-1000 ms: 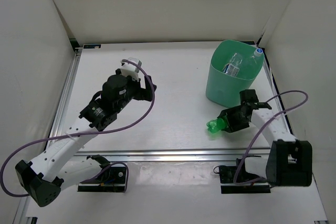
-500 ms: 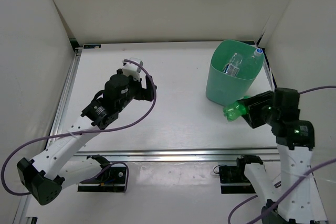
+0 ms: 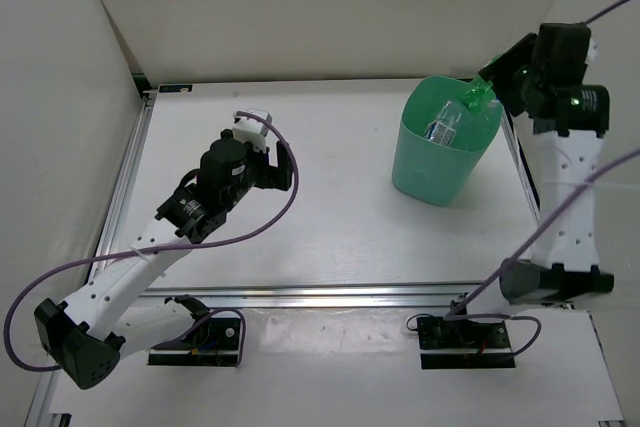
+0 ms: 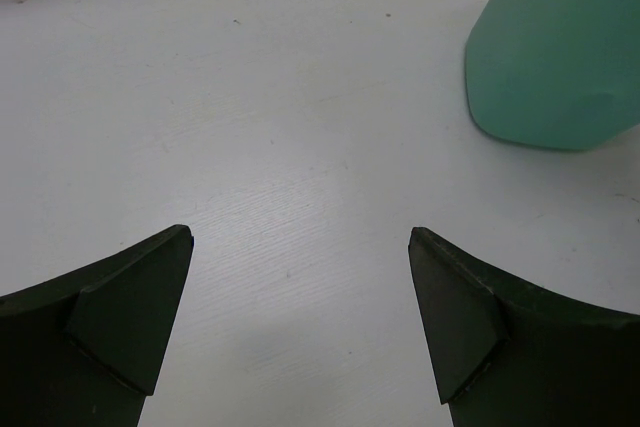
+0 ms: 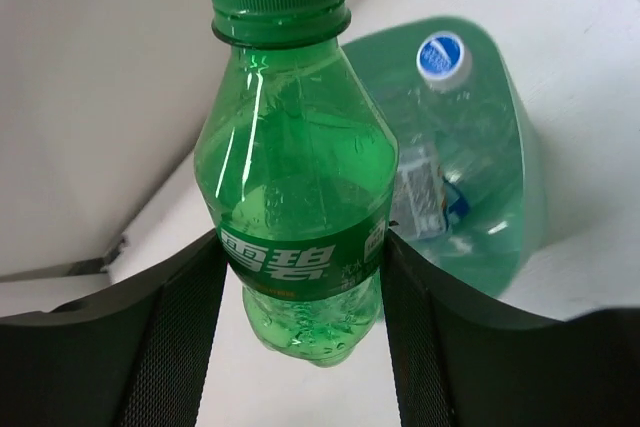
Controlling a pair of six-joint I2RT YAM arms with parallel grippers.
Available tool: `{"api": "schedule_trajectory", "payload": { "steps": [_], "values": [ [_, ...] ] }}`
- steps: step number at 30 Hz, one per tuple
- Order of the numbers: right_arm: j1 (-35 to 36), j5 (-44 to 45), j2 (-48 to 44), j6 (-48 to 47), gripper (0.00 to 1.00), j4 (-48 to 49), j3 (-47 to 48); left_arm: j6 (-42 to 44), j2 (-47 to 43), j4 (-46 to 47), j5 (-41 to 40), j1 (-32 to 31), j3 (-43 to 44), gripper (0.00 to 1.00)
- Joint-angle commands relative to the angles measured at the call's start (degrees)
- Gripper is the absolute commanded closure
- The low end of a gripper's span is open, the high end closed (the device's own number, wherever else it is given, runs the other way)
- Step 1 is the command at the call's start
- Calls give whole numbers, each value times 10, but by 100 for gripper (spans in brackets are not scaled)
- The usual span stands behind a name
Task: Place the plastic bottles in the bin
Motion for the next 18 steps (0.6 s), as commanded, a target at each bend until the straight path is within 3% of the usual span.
{"api": "schedule_trajectory", "payload": {
  "steps": [1, 2, 3, 6, 12, 16, 18],
  "values": [
    [13, 33, 51, -84, 60, 17, 43, 6, -17, -6, -25, 3, 22, 0],
    [13, 39, 59, -95, 55, 23, 43, 6, -17, -6, -25, 3, 22, 0],
    [22, 39, 66, -117, 33, 23, 43, 6, -23, -6, -31, 3, 22, 0],
    [46, 28, 83, -158, 3, 17, 43, 0, -35, -11, -43, 3, 17, 0],
    [66, 79, 21, -153, 0, 12, 12, -11, -40, -22, -60, 3, 6, 0],
    [48, 15, 0, -168, 0, -32, -3, -32, -35, -46, -73, 8, 16, 0],
    [30, -61, 5, -168, 0, -70, -3, -61, -35, -46, -85, 19, 8, 0]
  ]
}}
